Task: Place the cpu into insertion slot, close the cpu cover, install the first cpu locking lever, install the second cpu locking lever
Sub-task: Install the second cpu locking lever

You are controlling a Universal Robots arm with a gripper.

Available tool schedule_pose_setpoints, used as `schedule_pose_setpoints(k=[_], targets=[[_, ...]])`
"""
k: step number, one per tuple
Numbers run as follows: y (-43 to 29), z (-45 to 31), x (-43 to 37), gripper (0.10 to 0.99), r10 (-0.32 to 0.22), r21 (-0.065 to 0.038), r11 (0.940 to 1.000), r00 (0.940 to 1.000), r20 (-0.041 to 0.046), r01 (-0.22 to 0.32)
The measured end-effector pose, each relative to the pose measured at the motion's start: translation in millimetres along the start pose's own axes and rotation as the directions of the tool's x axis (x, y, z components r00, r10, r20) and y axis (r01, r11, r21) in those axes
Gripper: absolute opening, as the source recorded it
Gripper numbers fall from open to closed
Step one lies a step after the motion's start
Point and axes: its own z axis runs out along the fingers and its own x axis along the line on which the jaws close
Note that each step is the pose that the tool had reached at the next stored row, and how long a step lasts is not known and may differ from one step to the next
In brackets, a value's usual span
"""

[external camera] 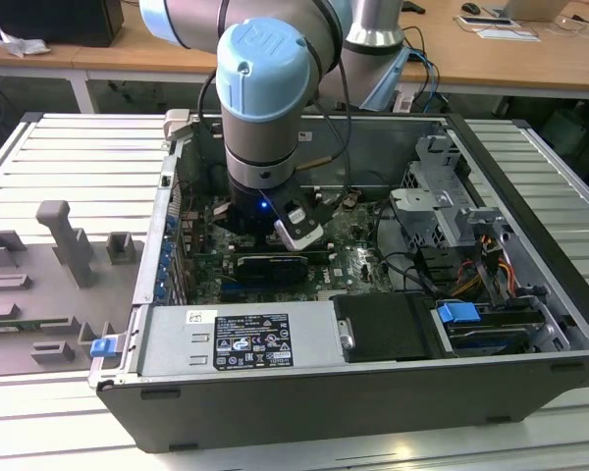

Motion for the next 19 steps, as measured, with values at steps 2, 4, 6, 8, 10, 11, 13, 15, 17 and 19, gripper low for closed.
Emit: schedule_pose_setpoints(k=[2,4,6,8,10,11,13,15,17,19], targets=[[-0.1,1.0,0.7,0.106,0.0,-0.001,1.0,1.0,0.0004,0.0],[-0.2,1.5,2.2,0.106,0.0,-0.003,1.0,1.0,0.0004,0.0],[-0.1,1.8,3.6,0.106,0.0,-0.005,1.0,1.0,0.0006,0.0],[0.0,1.3,3.6,0.106,0.0,-0.004,1.0,1.0,0.0007,0.0],[1.3,-2.6,3.5,0.106,0.0,-0.004,1.0,1.0,0.0008,0.0],[1.9,-4.5,3.8,0.106,0.0,-0.004,1.0,1.0,0.0015,0.0],[2.4,-6.5,4.3,0.106,0.0,-0.004,1.0,1.0,0.0025,0.0],[2.9,-8.5,4.2,0.106,0.0,-0.004,1.0,1.0,0.0027,0.0],[3.8,-11.9,4.1,0.106,0.0,-0.004,1.0,1.0,0.0026,0.0],[4.4,-13.9,4.0,0.106,0.0,-0.004,1.0,1.0,0.0026,0.0]])
